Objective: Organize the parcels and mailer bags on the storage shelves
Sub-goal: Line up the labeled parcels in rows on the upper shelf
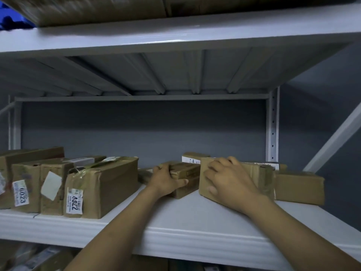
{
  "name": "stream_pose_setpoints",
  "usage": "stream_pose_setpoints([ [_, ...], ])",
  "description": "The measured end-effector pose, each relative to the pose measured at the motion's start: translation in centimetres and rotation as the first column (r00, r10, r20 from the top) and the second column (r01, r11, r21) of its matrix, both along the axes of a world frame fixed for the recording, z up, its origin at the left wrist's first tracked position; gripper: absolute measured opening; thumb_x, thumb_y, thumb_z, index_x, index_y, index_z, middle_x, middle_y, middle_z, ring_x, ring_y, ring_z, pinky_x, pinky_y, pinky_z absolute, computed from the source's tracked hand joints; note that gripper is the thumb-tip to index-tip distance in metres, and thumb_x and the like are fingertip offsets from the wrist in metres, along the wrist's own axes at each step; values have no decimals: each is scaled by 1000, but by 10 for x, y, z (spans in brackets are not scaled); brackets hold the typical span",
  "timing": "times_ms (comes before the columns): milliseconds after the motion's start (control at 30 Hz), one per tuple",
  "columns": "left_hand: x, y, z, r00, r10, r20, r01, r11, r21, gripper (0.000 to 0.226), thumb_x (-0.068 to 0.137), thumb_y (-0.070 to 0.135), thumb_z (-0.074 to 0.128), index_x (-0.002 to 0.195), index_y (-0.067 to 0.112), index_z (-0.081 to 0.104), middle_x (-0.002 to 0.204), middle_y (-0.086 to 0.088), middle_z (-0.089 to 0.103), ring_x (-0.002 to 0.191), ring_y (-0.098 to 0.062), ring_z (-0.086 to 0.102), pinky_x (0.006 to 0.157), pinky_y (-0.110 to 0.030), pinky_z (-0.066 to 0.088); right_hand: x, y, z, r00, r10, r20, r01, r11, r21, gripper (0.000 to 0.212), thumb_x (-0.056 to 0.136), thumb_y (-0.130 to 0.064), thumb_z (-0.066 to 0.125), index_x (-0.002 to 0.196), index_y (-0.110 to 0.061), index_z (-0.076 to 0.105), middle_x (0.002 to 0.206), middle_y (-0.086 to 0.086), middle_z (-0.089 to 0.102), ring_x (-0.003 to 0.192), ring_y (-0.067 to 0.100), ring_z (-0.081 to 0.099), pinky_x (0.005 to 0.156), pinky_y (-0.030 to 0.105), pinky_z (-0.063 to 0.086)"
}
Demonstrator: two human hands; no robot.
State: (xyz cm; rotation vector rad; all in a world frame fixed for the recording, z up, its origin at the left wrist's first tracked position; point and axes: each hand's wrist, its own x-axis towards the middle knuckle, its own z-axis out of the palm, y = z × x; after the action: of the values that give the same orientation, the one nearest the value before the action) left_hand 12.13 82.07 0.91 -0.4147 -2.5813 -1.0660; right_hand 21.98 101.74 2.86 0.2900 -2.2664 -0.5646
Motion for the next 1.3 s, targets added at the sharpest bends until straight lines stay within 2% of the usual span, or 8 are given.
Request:
stream_pose_setpoints([
  [233, 5, -12, 1, 986, -147, -83, 154, 985, 81, 80, 73, 68, 65, 138, 26, 45, 131, 0, 49, 113, -13, 51, 97, -23, 41, -13, -27, 5, 986, 122, 109, -102, 980, -173, 60, 84, -60, 53, 136, -33, 47, 139, -6, 51, 129, 19, 42, 106, 36, 27],
  [367, 4, -24, 16, 981, -187, -49, 193, 966, 173, 60, 92, 49, 55, 142, 21, 39, 108, 4, 63, 95, -14, 64, 79, -27, 53, -22, -46, 3, 930, 300, 210, -203, 900, -385, 66, 83, -63, 53, 142, -40, 33, 144, -12, 45, 132, 11, 39, 109, 31, 30],
  [500, -21, -39, 19, 980, -36, -195, -5, 979, -202, 52, 97, 29, 53, 145, 17, 37, 142, -8, 46, 123, -23, 50, 102, -33, 43, -28, -44, -5, 921, 286, 265, -171, 907, -385, 61, 88, -56, 53, 143, -39, 33, 145, -12, 43, 131, 11, 41, 103, 30, 37],
  [600, -42, -42, 15, 991, -19, -134, -28, 941, -337, 55, 98, 32, 52, 147, 14, 34, 150, -10, 36, 136, -26, 38, 109, -32, 31, -30, -35, -8, 935, 249, 254, -140, 914, -382, 59, 91, -50, 52, 145, -37, 32, 145, -8, 41, 130, 14, 41, 102, 30, 38],
  [833, -62, -41, -4, 996, -83, 21, 80, 821, -565, 39, 92, 54, 50, 102, 16, 54, 102, -1, 58, 97, -19, 55, 79, -27, 38, -37, -23, -16, 935, 248, 253, -118, 891, -438, 58, 94, -44, 51, 147, -33, 30, 149, -7, 33, 132, 16, 39, 102, 29, 39],
  [967, -50, -47, -2, 992, -122, 23, 111, 791, -602, 46, 90, 57, 52, 112, 16, 55, 113, -2, 57, 107, -20, 54, 82, -24, 36, -38, -21, -16, 933, 260, 248, -124, 881, -456, 58, 94, -42, 53, 147, -32, 31, 149, -7, 33, 134, 15, 36, 103, 26, 34],
  [1100, -27, -50, -7, 981, -186, -60, 110, 777, -619, 28, 88, 52, 54, 96, 26, 47, 111, -2, 55, 104, -20, 52, 83, -26, 37, -37, -21, -17, 937, 241, 252, -101, 879, -466, 58, 94, -38, 54, 147, -31, 31, 151, -7, 33, 137, 15, 32, 106, 26, 31],
  [1300, 30, -62, -12, 981, -189, -30, 145, 835, -531, 68, 86, 59, 58, 141, 22, 44, 139, -1, 47, 122, -19, 48, 100, -26, 40, -25, -25, -18, 978, 147, 149, -73, 906, -418, 48, 93, -33, 56, 139, -26, 43, 140, -4, 46, 132, 17, 38, 103, 28, 30],
])
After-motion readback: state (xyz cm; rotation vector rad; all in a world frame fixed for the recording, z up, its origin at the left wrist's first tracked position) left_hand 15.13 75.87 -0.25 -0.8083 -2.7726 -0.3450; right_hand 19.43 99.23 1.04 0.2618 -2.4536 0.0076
